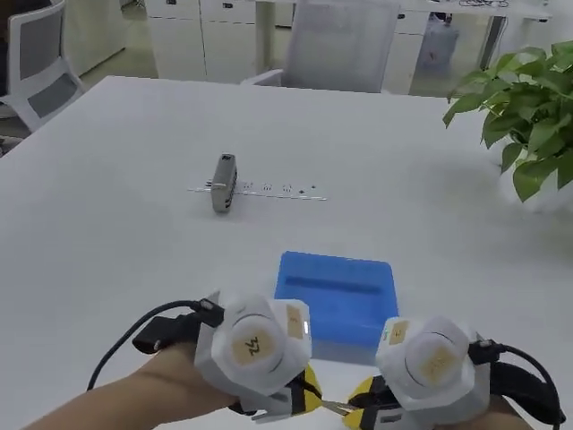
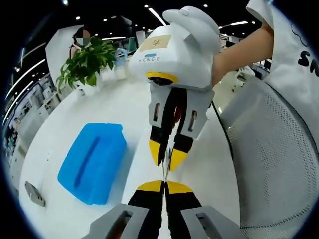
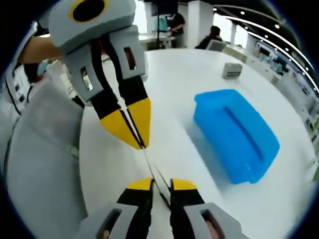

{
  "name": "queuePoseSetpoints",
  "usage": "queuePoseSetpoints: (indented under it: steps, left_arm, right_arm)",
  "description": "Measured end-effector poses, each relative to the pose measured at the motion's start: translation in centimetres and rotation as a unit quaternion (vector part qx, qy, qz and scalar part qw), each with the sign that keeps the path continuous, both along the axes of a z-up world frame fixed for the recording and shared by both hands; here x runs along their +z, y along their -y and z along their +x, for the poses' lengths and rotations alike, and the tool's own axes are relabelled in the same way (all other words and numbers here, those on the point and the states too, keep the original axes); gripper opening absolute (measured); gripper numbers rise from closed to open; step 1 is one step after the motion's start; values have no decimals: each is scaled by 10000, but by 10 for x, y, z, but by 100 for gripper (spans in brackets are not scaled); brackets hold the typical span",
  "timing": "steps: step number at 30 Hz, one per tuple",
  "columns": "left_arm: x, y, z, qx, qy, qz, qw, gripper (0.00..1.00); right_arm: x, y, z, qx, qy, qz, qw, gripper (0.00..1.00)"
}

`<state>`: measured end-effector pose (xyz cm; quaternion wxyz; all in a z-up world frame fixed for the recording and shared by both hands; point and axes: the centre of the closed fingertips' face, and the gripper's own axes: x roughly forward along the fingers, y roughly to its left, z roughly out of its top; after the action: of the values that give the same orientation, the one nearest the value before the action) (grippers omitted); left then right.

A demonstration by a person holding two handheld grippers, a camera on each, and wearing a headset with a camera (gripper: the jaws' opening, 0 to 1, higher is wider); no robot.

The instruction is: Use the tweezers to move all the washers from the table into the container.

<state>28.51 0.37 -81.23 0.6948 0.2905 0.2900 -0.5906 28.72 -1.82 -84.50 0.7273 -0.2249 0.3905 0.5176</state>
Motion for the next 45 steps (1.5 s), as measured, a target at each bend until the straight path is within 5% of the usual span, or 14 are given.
queuePoseSetpoints:
  steps: [5, 9, 13, 25, 28, 30, 33, 37, 40, 45]
  left_arm:
    - [-8, -6, 0, -13, -64, 71, 10000, 0]
    - [-16, -10, 1, -90, -35, 247, 9996, 0]
    - [-26, -15, 5, -88, 48, 469, 9988, 0]
    - [-43, -24, 13, -125, 87, 998, 9949, 0]
    - [-40, -24, 17, 0, 31, 948, 9955, 0]
    - [-41, -25, 17, 16, 21, 953, 9954, 0]
    - [-41, -26, 19, 43, 60, 994, 9950, 0]
    - [-41, -26, 18, 35, 113, 1033, 9946, 0]
    - [-41, -26, 17, -187, 389, 1143, 9925, 0]
    - [-42, -26, 14, -201, 449, 1211, 9914, 0]
  right_arm:
    - [11, 3, -2, -648, -211, 447, 9967, 19]
    - [22, 16, -9, -1289, -208, 813, 9881, 26]
    - [23, 37, -18, -1872, -200, 855, 9784, 39]
    - [53, 63, -32, -2781, 81, 1273, 9520, 51]
    - [59, 73, -33, -2998, 376, 1220, 9454, 62]
    - [61, 77, -35, -3029, 423, 1045, 9463, 69]
    - [76, 85, -33, -3125, 905, 972, 9406, 76]
    - [77, 95, -37, -3345, 994, 976, 9320, 91]
    - [76, 98, -40, -3385, 959, 918, 9316, 92]
    - [77, 102, -40, -3396, 1135, 825, 9300, 90]
